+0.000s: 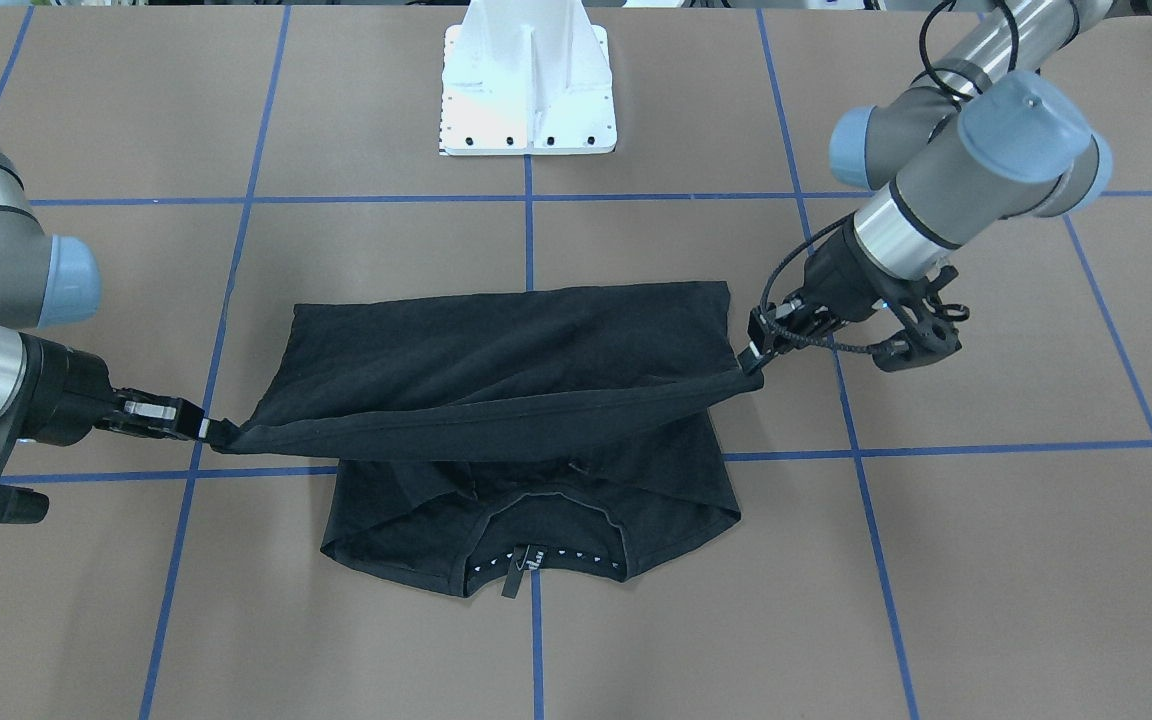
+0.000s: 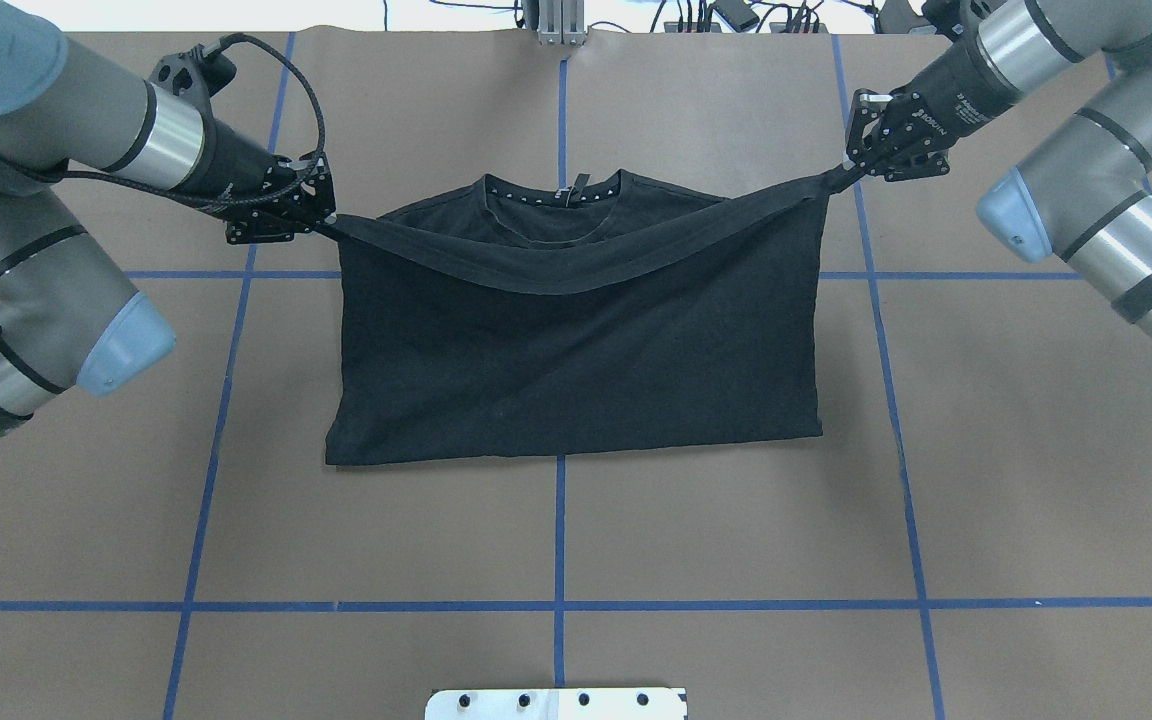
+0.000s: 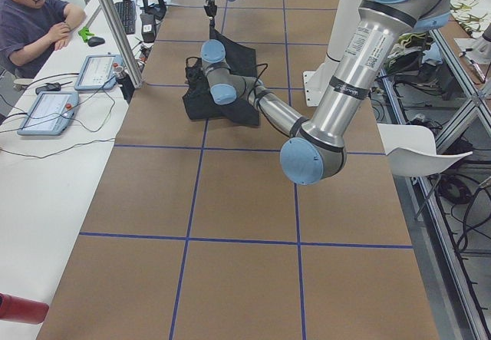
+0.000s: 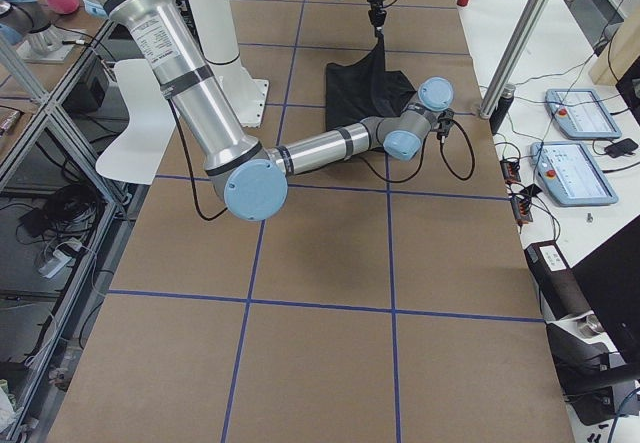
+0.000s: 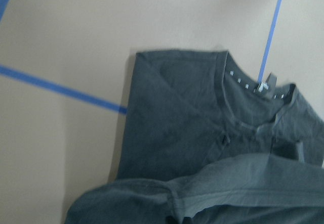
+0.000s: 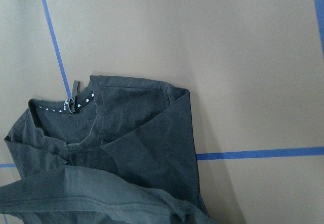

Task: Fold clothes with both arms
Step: 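Lay the hem over the collar with both grippers, stretching it taut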

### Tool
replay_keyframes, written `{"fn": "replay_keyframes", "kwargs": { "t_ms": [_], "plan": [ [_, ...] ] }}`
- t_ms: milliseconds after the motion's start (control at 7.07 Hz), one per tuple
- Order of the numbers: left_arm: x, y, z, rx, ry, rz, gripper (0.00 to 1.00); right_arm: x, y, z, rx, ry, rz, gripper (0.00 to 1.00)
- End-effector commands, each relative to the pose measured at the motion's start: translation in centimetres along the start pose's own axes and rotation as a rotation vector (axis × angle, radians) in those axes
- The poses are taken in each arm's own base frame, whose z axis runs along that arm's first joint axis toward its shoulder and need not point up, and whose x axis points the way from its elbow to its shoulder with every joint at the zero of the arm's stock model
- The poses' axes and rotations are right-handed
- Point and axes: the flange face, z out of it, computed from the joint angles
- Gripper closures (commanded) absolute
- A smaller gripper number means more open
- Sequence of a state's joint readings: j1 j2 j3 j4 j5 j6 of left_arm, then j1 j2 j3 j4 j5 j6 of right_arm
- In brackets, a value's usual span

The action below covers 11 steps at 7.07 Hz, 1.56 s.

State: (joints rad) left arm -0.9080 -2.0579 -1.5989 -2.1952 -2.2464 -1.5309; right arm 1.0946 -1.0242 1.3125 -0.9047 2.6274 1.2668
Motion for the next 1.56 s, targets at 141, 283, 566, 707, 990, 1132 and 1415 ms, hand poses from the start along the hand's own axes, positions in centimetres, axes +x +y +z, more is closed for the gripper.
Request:
{"fn": "replay_keyframes", "kwargs": {
  "t_ms": [141,283,566,707,990,1132,1415],
  "plan": [
    [-1.5,-5.0,1.1,0.083,-0.022,-0.037,1.0,-1.4,-2.5,1.1,0.046,0.026,0.013,1.0],
    [-2.1,-5.4,1.4,0.084,-0.033,-0.046,1.0,-0.8,-2.9,1.4,0.054,0.037,0.025,1.0],
    [-3.6,-6.3,2.6,0.083,-0.048,-0.057,1.0,0.7,-3.8,2.0,0.067,0.06,0.049,1.0],
    [-4.6,-6.8,3.3,0.083,-0.05,-0.059,1.0,1.9,-4.5,2.3,0.081,0.077,0.07,1.0],
    [-5.0,-7.0,3.6,0.083,-0.045,-0.053,1.0,2.6,-4.8,2.5,0.08,0.084,0.085,1.0],
    [-4.8,-7.0,3.6,0.084,-0.043,-0.053,1.0,2.2,-4.7,2.5,0.08,0.082,0.085,1.0],
    [-3.1,-6.7,3.3,0.082,-0.022,-0.048,1.0,0.3,-4.8,2.2,0.082,0.069,0.069,1.0]
  ]
}}
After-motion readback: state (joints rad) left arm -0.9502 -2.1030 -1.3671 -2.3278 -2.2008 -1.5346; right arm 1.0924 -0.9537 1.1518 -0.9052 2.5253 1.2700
